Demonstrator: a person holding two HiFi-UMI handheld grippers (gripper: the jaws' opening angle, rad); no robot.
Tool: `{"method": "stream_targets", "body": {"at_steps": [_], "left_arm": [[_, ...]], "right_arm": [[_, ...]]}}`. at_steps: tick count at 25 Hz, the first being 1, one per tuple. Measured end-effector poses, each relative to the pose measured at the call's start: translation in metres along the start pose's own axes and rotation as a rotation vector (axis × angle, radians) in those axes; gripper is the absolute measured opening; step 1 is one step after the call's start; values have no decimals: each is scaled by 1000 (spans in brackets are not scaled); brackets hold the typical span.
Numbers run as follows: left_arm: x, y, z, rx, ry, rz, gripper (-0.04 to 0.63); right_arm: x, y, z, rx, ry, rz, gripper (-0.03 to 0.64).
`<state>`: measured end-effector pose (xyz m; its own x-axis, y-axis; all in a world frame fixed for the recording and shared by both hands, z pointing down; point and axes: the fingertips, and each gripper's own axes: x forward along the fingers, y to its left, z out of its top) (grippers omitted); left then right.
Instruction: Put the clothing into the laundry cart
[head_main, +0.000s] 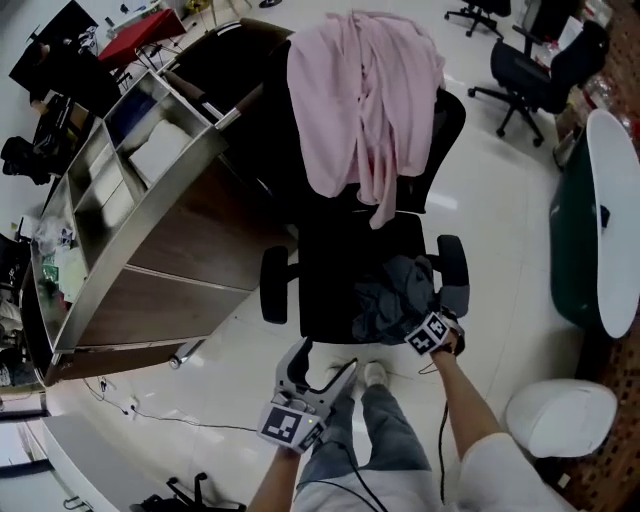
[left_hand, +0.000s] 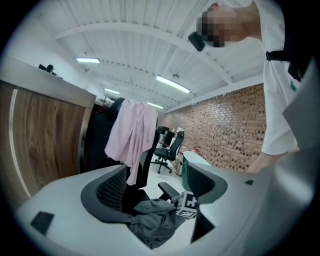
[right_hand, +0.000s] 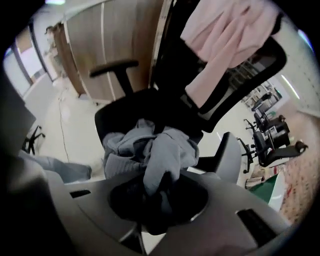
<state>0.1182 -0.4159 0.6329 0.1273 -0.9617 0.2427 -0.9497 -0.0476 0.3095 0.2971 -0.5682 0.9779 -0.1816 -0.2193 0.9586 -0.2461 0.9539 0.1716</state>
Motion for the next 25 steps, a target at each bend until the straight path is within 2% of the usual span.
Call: {"method": "stream_targets", "body": {"at_steps": [3,8,13,17,21,25], "left_arm": [[-5,-3,30,17,-45,-20,357],[-25,-22,87,32,-131,-61,357],[-51,-25,123,63,-208,-49,357],[-68,-21,147,88,-291,-24,357],[-85,-26,175,142,-314,-5,357],[-105,-41,217,146,-389,4,357]], "right_arm": [[-68,2,36,138,-245,19,87],[-210,-1,78,265,-550,21,83],[-338,-9,118,262,-825,-28,81],[-439,-19,148,213,-1079,-64,80],[-539,-29,169,243,-1333,-81,80],[-591,-28,183,230,-1463,-60,80]]}}
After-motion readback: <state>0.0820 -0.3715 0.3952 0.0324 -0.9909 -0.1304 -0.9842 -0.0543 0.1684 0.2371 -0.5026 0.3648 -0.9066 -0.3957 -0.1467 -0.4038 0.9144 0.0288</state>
